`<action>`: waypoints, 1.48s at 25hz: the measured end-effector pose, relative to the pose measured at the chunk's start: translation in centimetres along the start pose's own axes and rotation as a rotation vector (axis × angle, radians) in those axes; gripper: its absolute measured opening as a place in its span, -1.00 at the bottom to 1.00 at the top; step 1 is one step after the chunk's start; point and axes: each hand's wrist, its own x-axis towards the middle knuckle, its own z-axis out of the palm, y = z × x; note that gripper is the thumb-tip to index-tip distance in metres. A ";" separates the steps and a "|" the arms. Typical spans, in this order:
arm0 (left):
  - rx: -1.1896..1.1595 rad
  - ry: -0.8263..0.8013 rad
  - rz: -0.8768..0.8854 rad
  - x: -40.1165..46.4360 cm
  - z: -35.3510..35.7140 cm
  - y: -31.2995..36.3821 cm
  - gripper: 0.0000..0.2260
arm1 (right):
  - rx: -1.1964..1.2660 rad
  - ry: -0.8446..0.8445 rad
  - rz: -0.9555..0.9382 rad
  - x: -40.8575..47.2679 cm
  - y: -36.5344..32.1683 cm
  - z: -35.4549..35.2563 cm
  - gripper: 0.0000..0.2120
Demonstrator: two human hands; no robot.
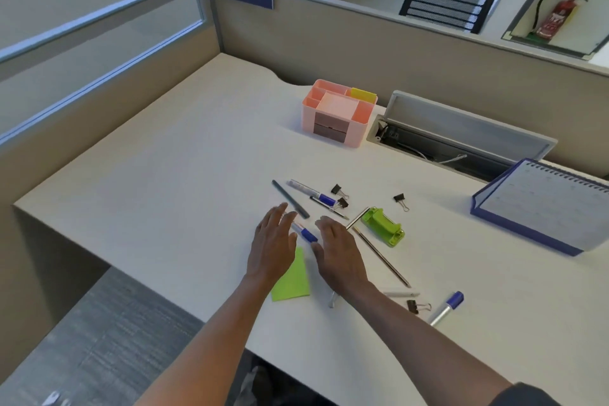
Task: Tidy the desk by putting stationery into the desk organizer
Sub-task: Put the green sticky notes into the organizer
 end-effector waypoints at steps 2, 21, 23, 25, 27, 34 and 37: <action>0.023 -0.009 -0.025 -1.7 -0.2 -0.5 -0.63 | 0.013 -0.012 -0.041 -1.0 -0.7 0.4 -0.61; 0.267 -0.326 -0.113 -5.2 -1.8 -0.8 -0.20 | -0.036 -0.169 -0.104 -3.3 -1.7 1.4 -0.59; 0.260 -0.301 -0.124 -5.0 -1.9 -0.8 -0.23 | 0.003 -0.161 -0.089 -3.3 -1.6 1.3 -0.58; 0.248 -0.269 -0.131 -4.7 -2.1 -0.8 -0.29 | 0.057 -0.154 -0.081 -3.2 -1.6 1.2 -0.58; 0.231 -0.245 -0.139 -4.5 -2.2 -0.8 -0.36 | 0.108 -0.150 -0.080 -3.0 -1.6 1.1 -0.59; -0.048 -0.303 -0.344 -2.7 -3.4 -1.4 -0.73 | 0.311 -0.035 -0.039 -1.9 -2.1 -0.4 -0.62; -0.229 -0.236 -0.430 -0.9 -4.4 -2.0 -0.79 | 0.374 -0.004 0.012 -0.8 -1.9 -1.1 -0.64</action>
